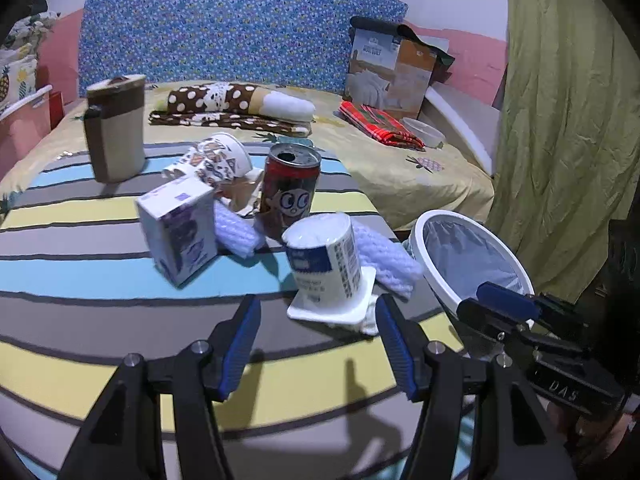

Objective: Collect trash
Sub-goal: 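Move both tools back over the remaining items on the bed, then grasp the white yogurt cup with the left gripper while the right grasps the foam sleeve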

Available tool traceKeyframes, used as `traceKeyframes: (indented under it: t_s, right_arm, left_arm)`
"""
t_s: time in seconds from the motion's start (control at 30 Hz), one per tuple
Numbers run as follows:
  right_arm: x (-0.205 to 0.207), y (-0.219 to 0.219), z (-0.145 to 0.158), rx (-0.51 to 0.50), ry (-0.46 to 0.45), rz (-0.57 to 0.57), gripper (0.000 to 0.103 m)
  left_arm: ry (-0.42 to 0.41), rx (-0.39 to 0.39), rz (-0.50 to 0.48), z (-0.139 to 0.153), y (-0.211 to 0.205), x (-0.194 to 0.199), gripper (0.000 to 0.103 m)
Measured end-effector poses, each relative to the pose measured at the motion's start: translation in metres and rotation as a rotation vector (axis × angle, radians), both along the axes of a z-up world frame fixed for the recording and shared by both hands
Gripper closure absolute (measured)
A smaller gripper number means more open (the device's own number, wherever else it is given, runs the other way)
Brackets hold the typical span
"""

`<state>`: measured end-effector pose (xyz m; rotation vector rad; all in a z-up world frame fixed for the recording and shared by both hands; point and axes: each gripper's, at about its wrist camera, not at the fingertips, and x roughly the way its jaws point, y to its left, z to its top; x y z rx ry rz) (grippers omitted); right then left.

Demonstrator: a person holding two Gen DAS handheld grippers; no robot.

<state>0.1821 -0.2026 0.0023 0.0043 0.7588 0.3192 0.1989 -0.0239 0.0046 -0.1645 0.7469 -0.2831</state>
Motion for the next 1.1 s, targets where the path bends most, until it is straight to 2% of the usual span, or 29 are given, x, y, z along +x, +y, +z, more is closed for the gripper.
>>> traceKeyframes:
  t_s: [0.37,0.5,0.53,0.57,0.87,0.9,0.93,1.1]
  right_arm:
    - [0.029,-0.006,-0.011,-0.034,0.022,-0.001,0.060]
    - [0.037,-0.007,-0.015,-0.030,0.032,0.002,0.060]
    - [0.039,-0.007,-0.016,-0.030,0.034,0.004,0.060]
    - [0.040,-0.006,-0.016,-0.030,0.035,0.007,0.060]
    - [0.052,0.003,-0.022,-0.038,0.063,0.041,0.060]
    - [0.053,0.004,-0.023,-0.038,0.073,0.045,0.062]
    - [0.053,0.004,-0.025,-0.035,0.085,0.050,0.070]
    - [0.045,0.003,-0.021,-0.026,0.085,0.039,0.084]
  left_arm:
    - [0.071,-0.034,0.008,-0.024,-0.014,0.043,0.039]
    - [0.069,-0.055,0.016,-0.028,-0.012,0.044,0.042]
    - [0.066,-0.054,0.015,-0.028,-0.011,0.044,0.051]
    - [0.065,-0.047,0.015,-0.028,-0.011,0.043,0.053]
    - [0.030,-0.033,-0.001,-0.017,-0.001,0.025,0.053]
    - [0.027,-0.032,-0.002,-0.016,0.000,0.023,0.053]
    - [0.025,-0.035,-0.005,-0.014,0.002,0.022,0.053]
    - [0.005,-0.044,-0.010,-0.004,0.008,0.015,0.053]
